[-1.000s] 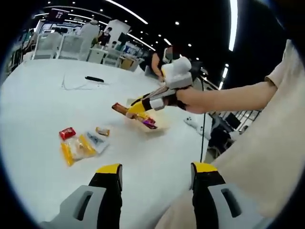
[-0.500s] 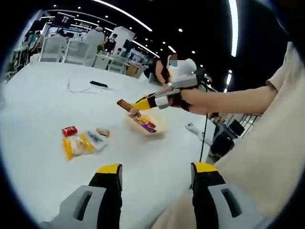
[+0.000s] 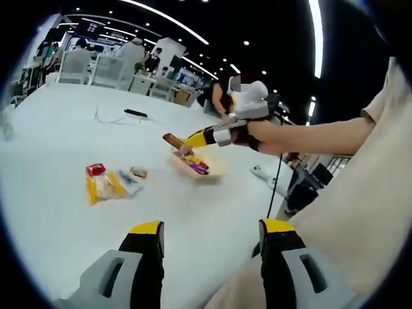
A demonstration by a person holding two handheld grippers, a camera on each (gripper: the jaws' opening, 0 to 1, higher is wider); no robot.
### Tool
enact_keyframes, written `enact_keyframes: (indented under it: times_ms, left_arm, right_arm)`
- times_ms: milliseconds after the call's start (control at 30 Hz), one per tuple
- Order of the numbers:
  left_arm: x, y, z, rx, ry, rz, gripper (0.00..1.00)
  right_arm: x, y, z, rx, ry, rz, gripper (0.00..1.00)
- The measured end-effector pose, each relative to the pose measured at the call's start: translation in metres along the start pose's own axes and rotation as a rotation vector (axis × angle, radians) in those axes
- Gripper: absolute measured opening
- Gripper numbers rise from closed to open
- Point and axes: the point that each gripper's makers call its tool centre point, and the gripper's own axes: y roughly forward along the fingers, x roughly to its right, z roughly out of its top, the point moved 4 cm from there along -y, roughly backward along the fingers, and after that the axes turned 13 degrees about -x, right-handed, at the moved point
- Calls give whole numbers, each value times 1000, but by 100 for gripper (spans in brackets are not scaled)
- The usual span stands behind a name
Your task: Place the target food into the container with the food tongs after gripping and lifting it, then release it inside without dropping or visibly crushing the food.
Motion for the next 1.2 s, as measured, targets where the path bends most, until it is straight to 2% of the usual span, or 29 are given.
enact_keyframes:
  times_ms: [533,1033,1200]
  left_arm:
    - [-1,-11,-2,18,15,13,59]
    - [5,-11,-1,30,17,16,59]
    - [7,-9,-3,27,15,20,59]
  right_arm:
    - [3,-26,21,76,-9,-29,22]
    - [8,-36,15,91,0,-34,22]
    - [14,-42,15,110,34,-26,22]
